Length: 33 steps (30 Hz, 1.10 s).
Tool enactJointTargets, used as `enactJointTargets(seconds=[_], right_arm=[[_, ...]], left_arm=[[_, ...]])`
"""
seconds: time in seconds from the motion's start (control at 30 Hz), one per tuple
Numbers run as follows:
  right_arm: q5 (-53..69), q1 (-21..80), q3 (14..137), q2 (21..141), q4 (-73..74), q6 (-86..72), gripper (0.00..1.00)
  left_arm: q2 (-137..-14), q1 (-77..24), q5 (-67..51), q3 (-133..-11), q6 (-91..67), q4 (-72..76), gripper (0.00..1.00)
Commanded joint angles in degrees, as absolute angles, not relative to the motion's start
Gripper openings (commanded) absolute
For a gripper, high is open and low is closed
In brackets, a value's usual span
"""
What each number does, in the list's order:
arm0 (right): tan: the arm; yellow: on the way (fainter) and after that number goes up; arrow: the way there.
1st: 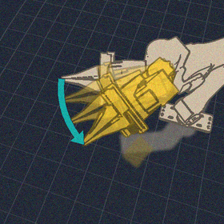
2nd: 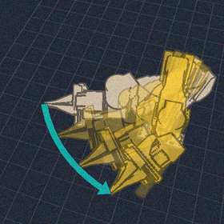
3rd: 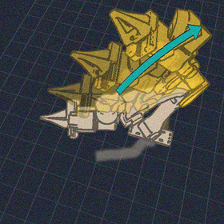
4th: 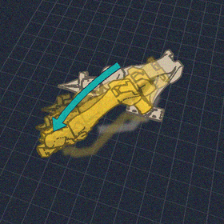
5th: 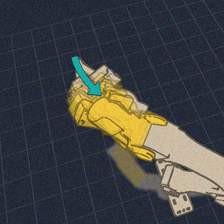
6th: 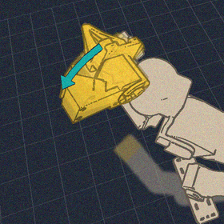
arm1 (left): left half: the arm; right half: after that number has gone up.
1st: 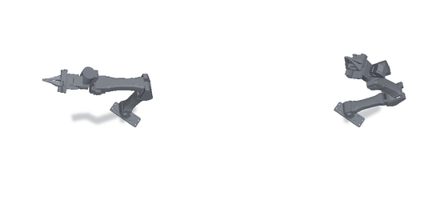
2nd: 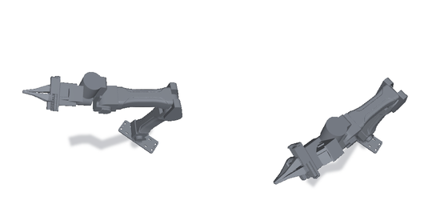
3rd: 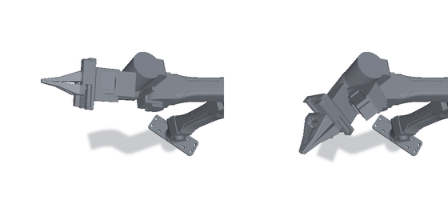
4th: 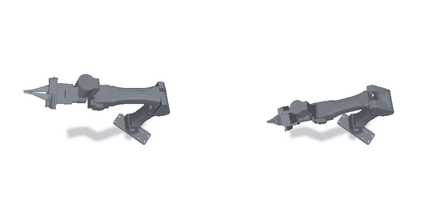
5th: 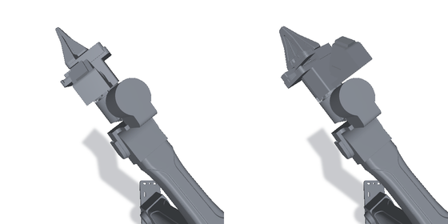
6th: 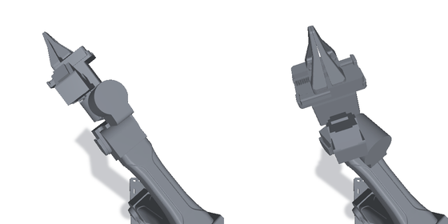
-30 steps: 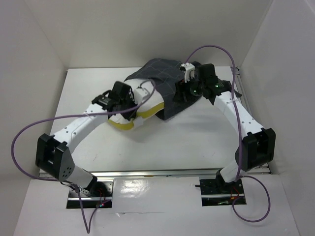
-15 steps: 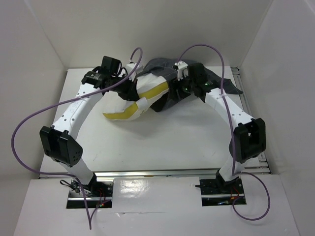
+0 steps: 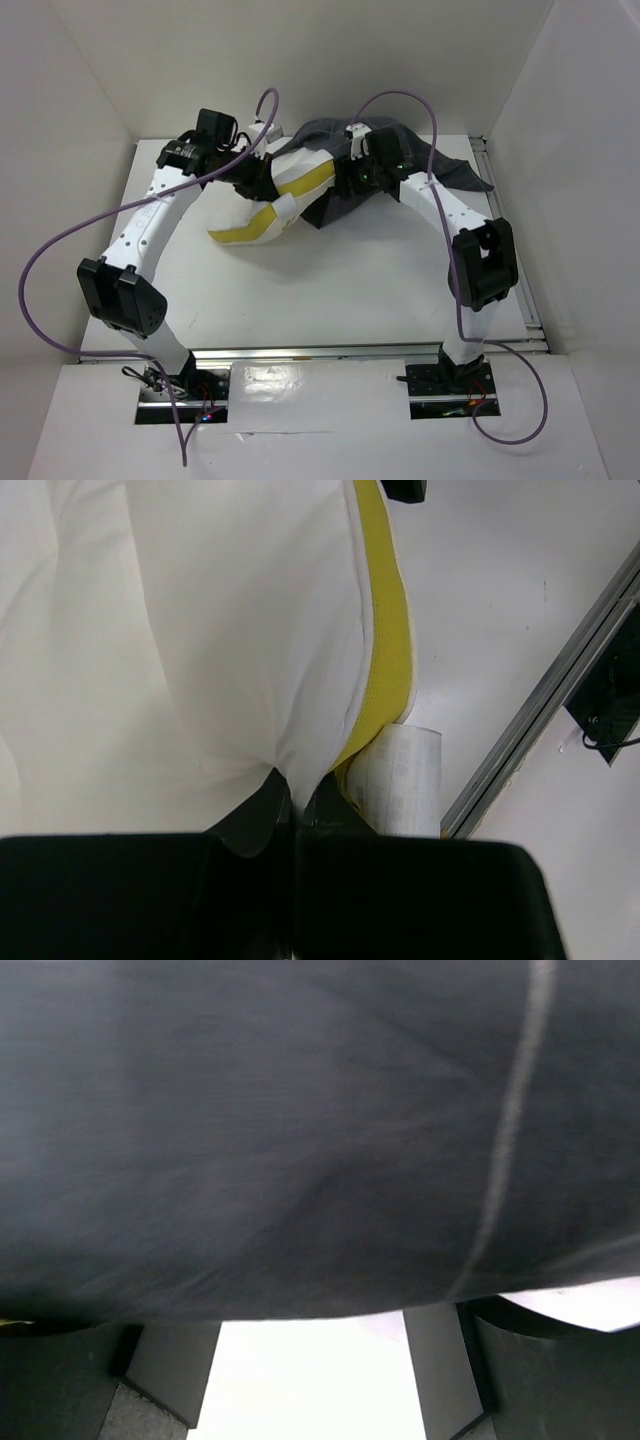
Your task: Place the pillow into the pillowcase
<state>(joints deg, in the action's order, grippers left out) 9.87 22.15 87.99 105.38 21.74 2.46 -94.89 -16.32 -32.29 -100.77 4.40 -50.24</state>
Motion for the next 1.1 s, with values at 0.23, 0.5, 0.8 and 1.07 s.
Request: enactJointTargets(seconds=[0.23, 0.5, 0.8, 1.07], right_arm=[[17.5, 27.5, 76.6, 90.6, 7.7, -3.7, 0.83], [3.9, 29.9, 73.2, 95.9, -1.3, -0.1, 0.83], [-5.9, 28.7, 75.4, 102.3, -5.7, 3.2, 0.81], [-4.5, 26.3, 79.3, 104.1, -5.1, 3.7, 0.03]], left_arm=[[-95.3, -13.1, -41.0, -104.2, 3.0, -46.5, 0.00], [-96.6, -12.0, -44.4, -106.2, 1.9, -47.0, 0.00], [-94.8, -11.4, -44.9, -104.4, 2.5, -48.2, 0.00], [-94.3, -10.9, -44.4, -103.8, 3.0, -48.2, 0.00]])
